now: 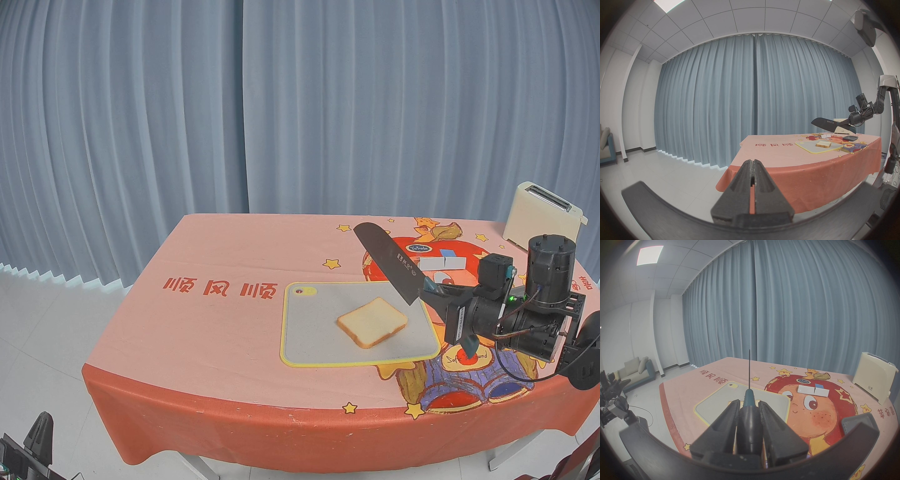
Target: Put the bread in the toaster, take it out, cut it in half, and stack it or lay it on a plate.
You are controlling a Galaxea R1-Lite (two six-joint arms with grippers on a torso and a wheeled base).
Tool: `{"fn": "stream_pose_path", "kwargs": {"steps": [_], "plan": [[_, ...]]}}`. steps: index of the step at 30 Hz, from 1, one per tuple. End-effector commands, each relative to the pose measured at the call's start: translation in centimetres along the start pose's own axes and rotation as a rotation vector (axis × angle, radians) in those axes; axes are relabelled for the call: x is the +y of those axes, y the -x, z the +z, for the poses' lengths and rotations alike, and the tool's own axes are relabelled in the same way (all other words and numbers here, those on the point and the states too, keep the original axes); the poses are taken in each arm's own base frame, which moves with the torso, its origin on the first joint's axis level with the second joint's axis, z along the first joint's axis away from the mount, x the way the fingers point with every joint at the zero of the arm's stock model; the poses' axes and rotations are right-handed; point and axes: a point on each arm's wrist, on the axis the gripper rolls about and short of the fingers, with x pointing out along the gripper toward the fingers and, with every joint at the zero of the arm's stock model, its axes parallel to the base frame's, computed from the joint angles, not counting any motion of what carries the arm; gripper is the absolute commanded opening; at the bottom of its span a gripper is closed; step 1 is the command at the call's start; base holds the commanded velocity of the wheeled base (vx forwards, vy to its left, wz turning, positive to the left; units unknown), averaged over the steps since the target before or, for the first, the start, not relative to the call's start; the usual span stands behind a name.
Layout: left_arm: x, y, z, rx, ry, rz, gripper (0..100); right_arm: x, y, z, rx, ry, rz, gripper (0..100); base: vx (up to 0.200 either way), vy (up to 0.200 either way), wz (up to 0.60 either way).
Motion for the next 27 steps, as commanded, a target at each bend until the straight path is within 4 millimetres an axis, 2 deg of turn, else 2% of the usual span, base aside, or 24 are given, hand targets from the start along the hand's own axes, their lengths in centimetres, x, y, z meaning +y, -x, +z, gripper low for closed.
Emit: {"fn": "stream_pose_path", "kwargs": {"steps": [1, 27], "plan": [[0.0, -0.11, -0.49, 0.015, 0.001, 0.0, 0, 0.03, 0.05, -0.02, -0.001, 0.001, -0.001, 0, 0.0, 0.0, 0.0], [0.0, -0.11, -0.49, 0.015, 0.001, 0.0, 0, 0.05, 0.12, -0.37, 0.012, 0.005, -0.002, 0, 0.0, 0.0, 0.0]]}}
